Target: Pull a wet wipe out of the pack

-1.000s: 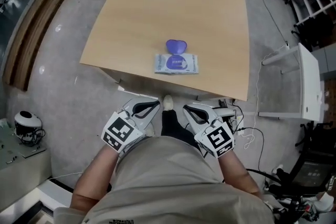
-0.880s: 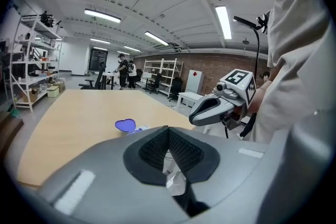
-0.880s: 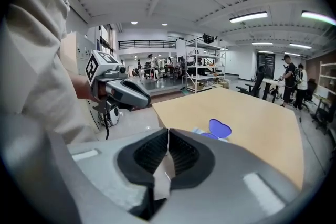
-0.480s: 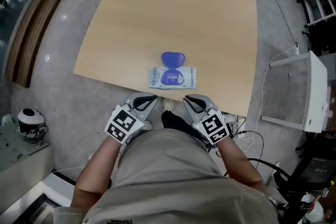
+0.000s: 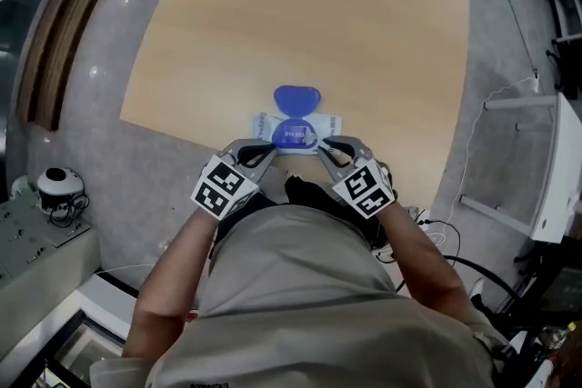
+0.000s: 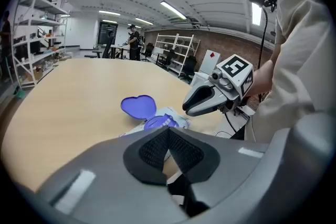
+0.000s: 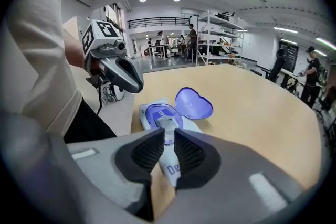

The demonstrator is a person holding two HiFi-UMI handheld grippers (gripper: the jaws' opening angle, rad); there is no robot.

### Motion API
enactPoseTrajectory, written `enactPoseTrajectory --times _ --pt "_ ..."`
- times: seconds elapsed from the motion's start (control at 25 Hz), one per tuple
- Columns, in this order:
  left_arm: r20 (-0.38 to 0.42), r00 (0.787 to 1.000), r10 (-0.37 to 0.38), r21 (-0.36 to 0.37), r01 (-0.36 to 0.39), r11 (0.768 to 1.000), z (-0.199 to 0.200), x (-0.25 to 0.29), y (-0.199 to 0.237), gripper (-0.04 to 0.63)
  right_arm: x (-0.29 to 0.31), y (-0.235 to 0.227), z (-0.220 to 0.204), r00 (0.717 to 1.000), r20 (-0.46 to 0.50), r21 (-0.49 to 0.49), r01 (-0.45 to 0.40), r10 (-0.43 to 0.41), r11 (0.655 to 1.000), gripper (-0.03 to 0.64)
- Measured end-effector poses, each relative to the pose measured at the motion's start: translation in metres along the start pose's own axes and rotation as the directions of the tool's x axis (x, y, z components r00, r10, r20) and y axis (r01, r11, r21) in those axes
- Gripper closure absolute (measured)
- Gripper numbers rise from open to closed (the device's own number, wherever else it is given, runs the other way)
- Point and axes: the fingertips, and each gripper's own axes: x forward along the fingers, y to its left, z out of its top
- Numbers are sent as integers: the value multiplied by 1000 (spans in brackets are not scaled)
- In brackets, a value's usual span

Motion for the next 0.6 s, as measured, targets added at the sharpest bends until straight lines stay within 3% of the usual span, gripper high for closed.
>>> enactPoseTrajectory --times 0.12,0.4,0.6 --pt "-22 1000 -6 -45 5 999 -3 15 6 591 14 -12 -4 1000 -23 -32 -16 15 999 560" --pt "-109 994 -22 -62 15 998 -19 40 14 591 43 -12 -10 996 -55 -38 -72 70 997 558" --pt "-140 990 -28 -78 17 997 -29 49 18 591 50 -13 -11 997 -69 -65 -49 45 997 567"
